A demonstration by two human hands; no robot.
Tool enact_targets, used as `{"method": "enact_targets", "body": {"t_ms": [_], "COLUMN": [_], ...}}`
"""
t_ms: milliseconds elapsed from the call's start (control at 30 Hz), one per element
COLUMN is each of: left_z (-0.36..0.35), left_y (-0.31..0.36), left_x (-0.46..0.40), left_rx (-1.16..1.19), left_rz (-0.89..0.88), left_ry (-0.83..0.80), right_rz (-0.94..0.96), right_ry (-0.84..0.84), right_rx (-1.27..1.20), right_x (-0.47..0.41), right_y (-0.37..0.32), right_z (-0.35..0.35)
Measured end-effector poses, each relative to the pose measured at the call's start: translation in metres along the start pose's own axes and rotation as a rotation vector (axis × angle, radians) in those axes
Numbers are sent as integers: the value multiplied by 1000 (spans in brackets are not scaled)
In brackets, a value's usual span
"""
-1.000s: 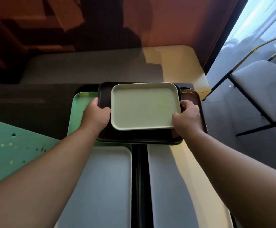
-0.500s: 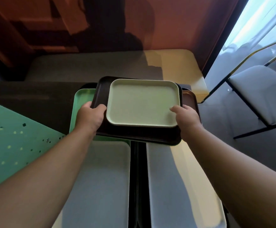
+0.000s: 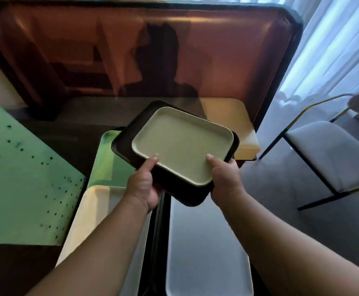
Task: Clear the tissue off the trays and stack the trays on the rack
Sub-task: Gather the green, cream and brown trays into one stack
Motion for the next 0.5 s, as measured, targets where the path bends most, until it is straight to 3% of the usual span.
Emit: {"method": "enact_targets", "body": {"t_ms": [133, 233, 333, 433, 500], "left_z": [-21, -31, -37, -40, -43], "left_y": [-12, -3, 10, 17, 15], "left_x": [6, 19, 36, 49, 57], "left_rx": [27, -26, -139, -265, -343], "left_rz": [-118, -186, -252, -277, -281], "left_ry": [62, 3, -76, -164, -202], "right_rz": [68, 52, -19, -29, 67], "right_ry": [-69, -185, -193, -271, -255], "right_rx": [5, 29, -97, 114, 318], "right_x": [26, 35, 19, 11, 10], "right_y": [4, -8, -42, -74, -83], "right_z": [15, 35, 64, 69, 70]}}
Point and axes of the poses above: each hand's wrist, its own x-axis away from the middle knuckle, its own z-axis out of the back of the hand, y = z × x, the point moved 10 cm from there along -x, towards the middle knuckle, and after that the axes turned 7 degrees about y, right-handed, at the moved point
